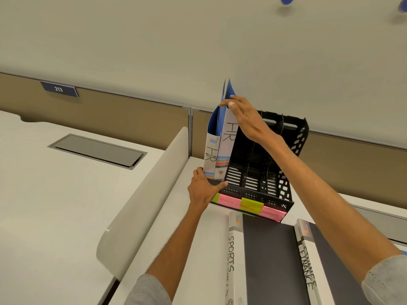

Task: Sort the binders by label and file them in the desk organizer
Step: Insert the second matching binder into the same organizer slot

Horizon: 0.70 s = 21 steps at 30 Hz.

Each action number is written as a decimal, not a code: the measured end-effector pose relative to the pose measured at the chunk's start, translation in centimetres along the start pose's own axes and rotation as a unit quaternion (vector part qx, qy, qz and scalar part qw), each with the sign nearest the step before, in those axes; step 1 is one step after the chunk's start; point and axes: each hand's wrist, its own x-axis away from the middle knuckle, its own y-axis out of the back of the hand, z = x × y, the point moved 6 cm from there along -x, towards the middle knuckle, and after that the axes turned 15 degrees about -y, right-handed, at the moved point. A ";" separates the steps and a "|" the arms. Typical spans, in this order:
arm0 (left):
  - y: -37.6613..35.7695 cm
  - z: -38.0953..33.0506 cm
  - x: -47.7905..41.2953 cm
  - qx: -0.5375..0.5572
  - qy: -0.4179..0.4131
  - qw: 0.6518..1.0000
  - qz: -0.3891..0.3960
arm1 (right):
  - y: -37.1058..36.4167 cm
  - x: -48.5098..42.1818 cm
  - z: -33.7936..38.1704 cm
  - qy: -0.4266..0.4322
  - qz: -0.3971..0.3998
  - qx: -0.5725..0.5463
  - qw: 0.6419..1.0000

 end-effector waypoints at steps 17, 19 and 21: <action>1.2 1.5 0.5 0.103 -0.071 0.981 0.147 | -7.2 2.4 -3.9 -0.076 0.012 0.000 0.997; 1.5 1.1 0.7 0.107 -0.071 0.978 0.162 | -6.7 2.0 -4.2 -0.067 0.021 0.014 0.997; 1.6 0.9 0.9 0.109 -0.073 0.977 0.169 | -6.3 1.8 -4.6 -0.064 0.029 0.014 0.997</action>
